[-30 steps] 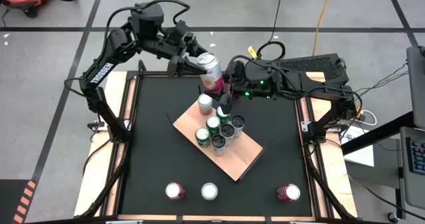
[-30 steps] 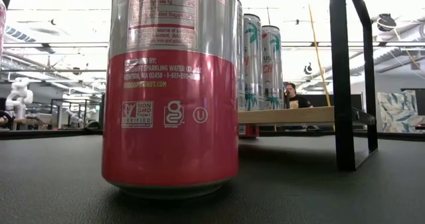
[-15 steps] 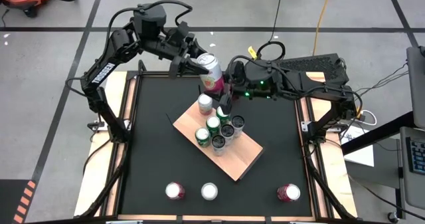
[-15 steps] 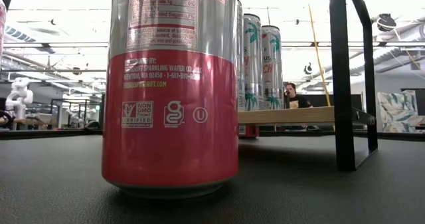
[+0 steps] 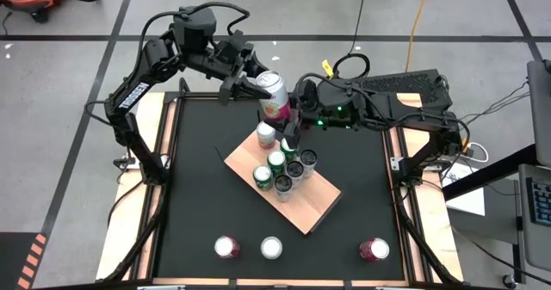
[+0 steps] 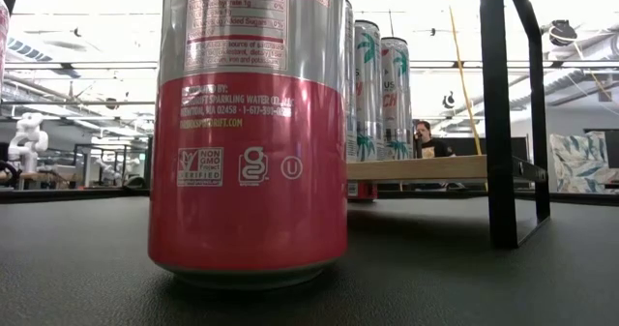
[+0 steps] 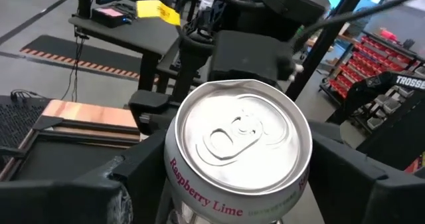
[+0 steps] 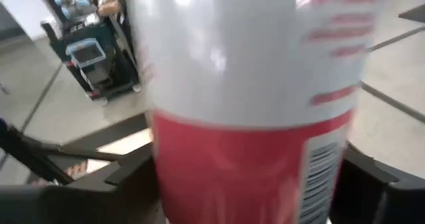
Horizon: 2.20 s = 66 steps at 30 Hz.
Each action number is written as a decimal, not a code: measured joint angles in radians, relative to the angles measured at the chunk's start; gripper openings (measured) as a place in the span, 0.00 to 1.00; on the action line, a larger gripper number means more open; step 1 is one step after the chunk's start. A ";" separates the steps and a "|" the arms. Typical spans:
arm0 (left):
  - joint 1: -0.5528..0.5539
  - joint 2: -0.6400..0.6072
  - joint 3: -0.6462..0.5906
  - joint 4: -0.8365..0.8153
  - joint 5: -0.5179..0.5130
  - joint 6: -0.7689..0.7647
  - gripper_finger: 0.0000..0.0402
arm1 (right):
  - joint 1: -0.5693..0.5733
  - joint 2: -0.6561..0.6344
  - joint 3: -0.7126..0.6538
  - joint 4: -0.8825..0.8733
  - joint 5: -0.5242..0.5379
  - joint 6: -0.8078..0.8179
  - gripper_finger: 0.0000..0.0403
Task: Place canned beverage on shelf
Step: Put the top white and pink soda can aligned with the other white and pink soda can
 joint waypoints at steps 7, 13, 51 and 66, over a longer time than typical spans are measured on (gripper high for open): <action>-0.001 -0.009 0.000 -0.003 0.006 0.068 0.73 | -0.003 -0.004 0.000 -0.033 -0.076 0.080 0.89; -0.001 -0.026 0.000 -0.027 0.075 0.135 0.73 | -0.002 -0.023 0.000 -0.152 -0.201 0.115 0.90; -0.005 -0.032 0.000 -0.075 0.131 0.280 0.73 | 0.031 0.029 0.001 0.124 -0.102 -0.113 0.78; -0.006 -0.031 0.000 -0.081 0.108 0.220 0.73 | 0.023 0.040 0.001 0.132 -0.109 -0.105 0.66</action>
